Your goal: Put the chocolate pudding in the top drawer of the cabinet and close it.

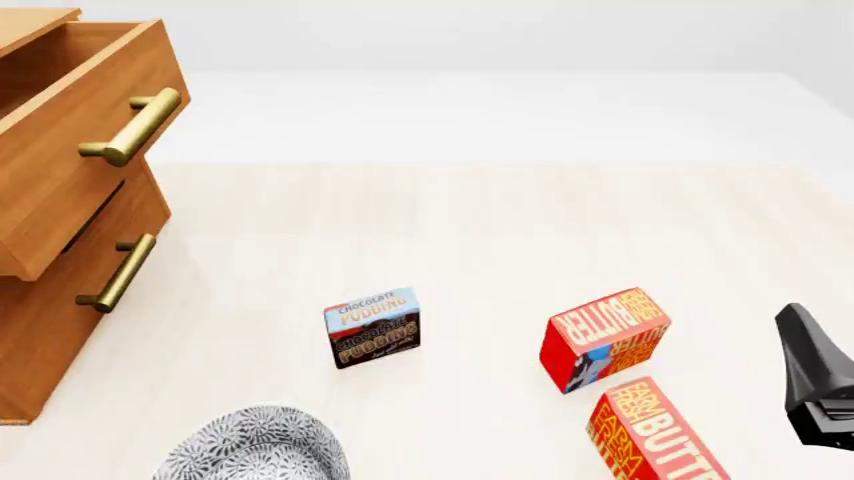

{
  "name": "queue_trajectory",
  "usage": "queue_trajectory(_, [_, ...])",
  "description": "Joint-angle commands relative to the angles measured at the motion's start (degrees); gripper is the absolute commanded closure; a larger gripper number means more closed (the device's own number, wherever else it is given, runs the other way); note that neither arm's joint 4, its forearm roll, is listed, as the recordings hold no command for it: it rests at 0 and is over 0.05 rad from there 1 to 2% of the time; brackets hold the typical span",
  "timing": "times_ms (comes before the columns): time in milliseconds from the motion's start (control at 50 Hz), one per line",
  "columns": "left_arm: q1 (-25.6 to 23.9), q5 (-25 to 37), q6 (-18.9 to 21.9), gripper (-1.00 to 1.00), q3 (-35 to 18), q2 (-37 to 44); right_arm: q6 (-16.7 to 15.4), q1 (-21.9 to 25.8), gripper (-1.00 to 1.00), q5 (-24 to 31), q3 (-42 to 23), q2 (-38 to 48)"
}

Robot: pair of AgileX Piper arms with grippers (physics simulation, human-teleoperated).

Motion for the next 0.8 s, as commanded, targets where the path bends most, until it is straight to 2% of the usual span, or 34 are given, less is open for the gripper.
queue_trajectory(20, [0.6, 0.03, 0.8, -1.0, 1.55, 2.98, 0.0, 0.0, -1.0, 0.02, 0.0, -0.04])
queue_trajectory(240, [1.47, -0.46, 2.87, -1.0, 2.75, 3.71, 0.02, 0.0, -1.0, 0.0, 0.0, -0.01])
queue_trajectory(360, [-1.02, -1.25, 2.94, -1.0, 4.24, 3.21, 0.0, 0.01, -1.0, 0.0, 0.0, -0.01])
queue_trajectory(800, [-2.32, -7.51, 2.47, -1.0, 9.82, 5.36, 0.01, -0.01, -1.0, 0.0, 0.0, 0.0])
